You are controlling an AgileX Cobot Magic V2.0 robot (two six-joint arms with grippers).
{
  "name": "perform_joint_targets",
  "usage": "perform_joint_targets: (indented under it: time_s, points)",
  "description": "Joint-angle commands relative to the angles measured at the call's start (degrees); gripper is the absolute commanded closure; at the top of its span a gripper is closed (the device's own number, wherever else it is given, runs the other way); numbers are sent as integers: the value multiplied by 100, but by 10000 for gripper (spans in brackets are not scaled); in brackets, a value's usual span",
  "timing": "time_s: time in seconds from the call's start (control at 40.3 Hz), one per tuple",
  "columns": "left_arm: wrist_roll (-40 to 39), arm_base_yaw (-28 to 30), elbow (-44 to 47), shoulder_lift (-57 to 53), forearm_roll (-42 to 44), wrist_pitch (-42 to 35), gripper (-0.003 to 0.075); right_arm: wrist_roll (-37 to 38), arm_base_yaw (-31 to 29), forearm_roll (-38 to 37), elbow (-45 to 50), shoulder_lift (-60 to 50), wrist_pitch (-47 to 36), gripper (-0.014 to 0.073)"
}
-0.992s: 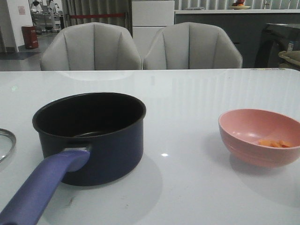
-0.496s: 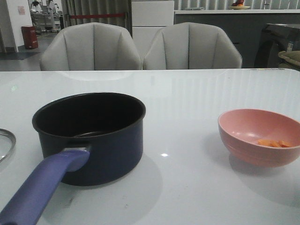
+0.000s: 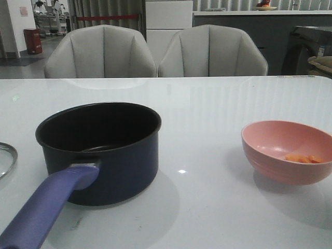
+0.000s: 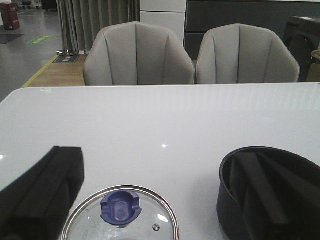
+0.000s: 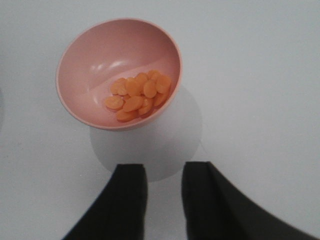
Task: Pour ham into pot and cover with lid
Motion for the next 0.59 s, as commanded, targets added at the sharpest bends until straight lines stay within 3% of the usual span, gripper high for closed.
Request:
perform_joint_targets:
  time_s: [0.0, 0.099, 0.372, 0.57]
  points:
    - [-51, -45, -160, 61, 0, -474, 83, 163, -21, 22, -600, 576, -7, 141]
    - [-51, -45, -160, 61, 0, -474, 83, 206, -21, 22, -1028, 1176, 158, 103]
    - [-51, -45, -160, 61, 0, -474, 83, 186, -32, 42, -2211, 2805, 485, 108]
    - [-51, -45, -160, 61, 0, -474, 83, -167, -441, 412, -2964, 3730, 1059, 108]
